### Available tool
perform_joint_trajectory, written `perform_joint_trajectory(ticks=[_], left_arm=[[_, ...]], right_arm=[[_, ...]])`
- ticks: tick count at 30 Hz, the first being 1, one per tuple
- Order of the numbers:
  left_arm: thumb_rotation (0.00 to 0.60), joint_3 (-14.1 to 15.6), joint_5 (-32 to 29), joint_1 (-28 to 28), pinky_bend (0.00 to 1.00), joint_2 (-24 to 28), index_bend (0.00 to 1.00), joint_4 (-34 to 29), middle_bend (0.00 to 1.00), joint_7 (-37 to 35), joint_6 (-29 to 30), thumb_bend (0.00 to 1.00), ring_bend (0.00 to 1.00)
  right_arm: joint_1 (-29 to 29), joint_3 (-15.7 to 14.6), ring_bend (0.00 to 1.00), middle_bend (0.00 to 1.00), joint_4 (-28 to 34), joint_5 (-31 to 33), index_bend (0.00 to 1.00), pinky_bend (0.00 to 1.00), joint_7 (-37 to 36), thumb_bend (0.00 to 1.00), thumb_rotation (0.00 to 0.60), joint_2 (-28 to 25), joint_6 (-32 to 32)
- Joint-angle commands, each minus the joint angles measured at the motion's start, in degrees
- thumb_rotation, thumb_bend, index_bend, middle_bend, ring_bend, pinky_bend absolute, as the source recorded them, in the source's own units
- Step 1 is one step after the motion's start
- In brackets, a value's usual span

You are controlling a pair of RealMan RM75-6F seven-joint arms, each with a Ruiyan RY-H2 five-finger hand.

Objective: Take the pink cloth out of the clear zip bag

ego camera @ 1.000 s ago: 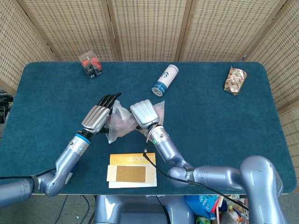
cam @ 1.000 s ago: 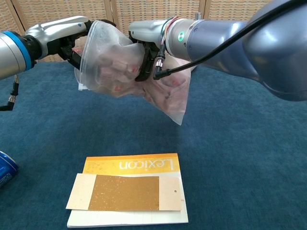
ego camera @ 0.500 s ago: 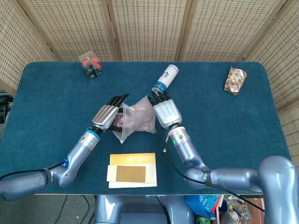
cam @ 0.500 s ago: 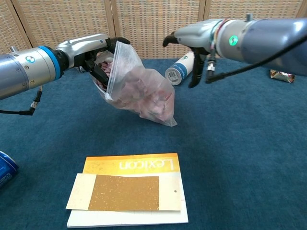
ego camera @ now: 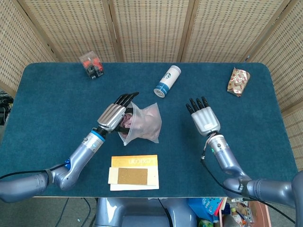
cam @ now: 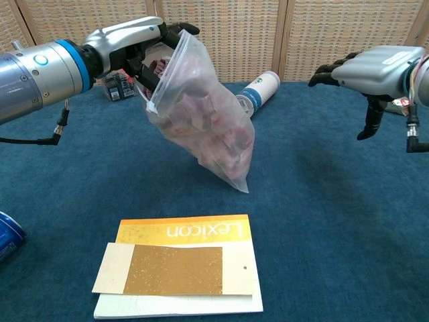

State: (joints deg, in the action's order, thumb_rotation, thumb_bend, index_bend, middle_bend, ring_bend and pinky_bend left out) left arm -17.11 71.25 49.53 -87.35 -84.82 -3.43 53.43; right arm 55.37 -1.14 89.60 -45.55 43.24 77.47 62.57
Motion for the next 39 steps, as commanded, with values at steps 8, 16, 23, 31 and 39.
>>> perform_joint_trajectory(ticks=[8, 16, 23, 31, 39], left_arm=[[0.600, -1.0, -1.3, 0.8, 0.00, -0.2, 0.72, -0.7, 0.00, -5.3, -1.7, 0.33, 0.00], [0.600, -1.1, -4.2, 1.7, 0.00, -2.0, 0.72, 2.1, 0.00, -8.3, -4.8, 0.33, 0.00], [0.600, -1.6, -6.6, 2.3, 0.00, -2.8, 0.72, 3.5, 0.00, -8.5, -6.2, 0.33, 0.00], [0.600, -1.8, -9.1, 3.0, 0.00, -3.2, 0.72, 4.1, 0.00, -8.1, -7.9, 0.33, 0.00], [0.600, -2.0, -10.8, 3.3, 0.00, -2.2, 0.72, 2.0, 0.00, -5.9, -8.0, 0.33, 0.00]], right_arm=[[-5.7, -6.7, 0.00, 0.00, -10.4, -19.2, 0.02, 0.00, -3.8, 0.00, 0.600, 0.9, 1.8], [-8.5, -13.3, 0.27, 0.33, -22.4, -40.2, 0.16, 0.21, -2.5, 0.00, 0.600, 2.7, 8.5], [-7.7, -17.3, 0.46, 0.52, -23.6, -54.6, 0.23, 0.62, -5.1, 0.00, 0.600, 1.5, 10.6], [-5.8, -17.9, 0.53, 0.59, -25.8, -65.1, 0.27, 0.75, -3.4, 0.00, 0.600, 2.7, 10.1], [-2.9, -13.5, 0.54, 0.60, -23.9, -67.3, 0.27, 0.76, -1.2, 0.00, 0.600, 6.2, 4.3]])
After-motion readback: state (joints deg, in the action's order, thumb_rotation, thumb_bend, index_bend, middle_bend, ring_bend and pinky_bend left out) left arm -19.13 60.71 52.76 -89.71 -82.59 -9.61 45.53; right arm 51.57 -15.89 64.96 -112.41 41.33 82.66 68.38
